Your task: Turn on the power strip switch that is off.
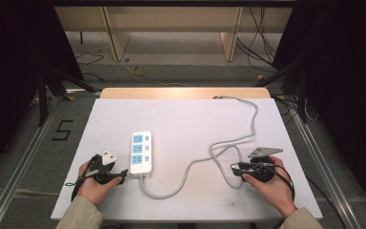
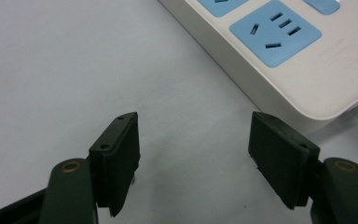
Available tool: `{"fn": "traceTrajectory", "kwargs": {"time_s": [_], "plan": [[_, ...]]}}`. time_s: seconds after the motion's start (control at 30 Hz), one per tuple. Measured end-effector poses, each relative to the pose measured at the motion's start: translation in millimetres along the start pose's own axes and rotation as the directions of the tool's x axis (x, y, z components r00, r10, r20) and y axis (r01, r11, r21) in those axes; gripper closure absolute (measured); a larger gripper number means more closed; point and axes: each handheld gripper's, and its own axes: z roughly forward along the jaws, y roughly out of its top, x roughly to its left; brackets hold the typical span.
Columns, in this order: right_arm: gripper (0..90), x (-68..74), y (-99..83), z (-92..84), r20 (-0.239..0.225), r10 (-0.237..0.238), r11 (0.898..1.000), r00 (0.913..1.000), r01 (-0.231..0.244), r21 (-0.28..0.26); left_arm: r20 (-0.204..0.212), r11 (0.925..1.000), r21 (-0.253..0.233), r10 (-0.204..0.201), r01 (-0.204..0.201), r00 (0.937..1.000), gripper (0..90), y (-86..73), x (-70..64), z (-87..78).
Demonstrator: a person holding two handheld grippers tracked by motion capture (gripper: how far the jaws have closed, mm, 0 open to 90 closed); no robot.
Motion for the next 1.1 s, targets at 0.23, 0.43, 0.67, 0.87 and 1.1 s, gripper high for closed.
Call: {"fn": "traceTrajectory", "kwargs": {"time_s": [0.23, 0.43, 0.67, 0.87, 1.1], "plan": [[69.9, 4.2, 2.9, -1.4, -0.006, -0.017, 1.0, 0.9998, 0.017, 0.011, 0.001, 1.0, -0.005, 0.0, 0.0, 1.0, 33.7, -0.2, -0.6, -0.6], [85.6, 6.3, 6.5, -3.8, 0.011, -0.06, 0.998, 0.9982, 0.059, 0.035, -0.002, 1.0, -0.009, -0.005, 0.004, 1.0, 33.7, 0.2, 0.2, -0.9], [90.0, 6.5, 9.0, -6.0, 0.028, -0.089, 0.995, 0.9956, 0.087, 0.058, -0.004, 1.0, -0.009, -0.003, 0.002, 1.0, 33.8, 0.6, 0.3, -1.2], [90.0, 9.4, 12.5, -5.1, 0.04, -0.116, 0.991, 0.9925, 0.113, 0.073, -0.004, 0.9999, -0.012, -0.004, 0.004, 1.0, 33.8, 0.8, 0.0, -1.2], [90.0, 14.8, 17.7, -2.5, 0.022, -0.134, 0.988, 0.9907, 0.132, 0.079, -0.005, 0.9999, -0.013, -0.006, 0.006, 1.0, 33.8, 1.0, 0.0, -1.4]]}}
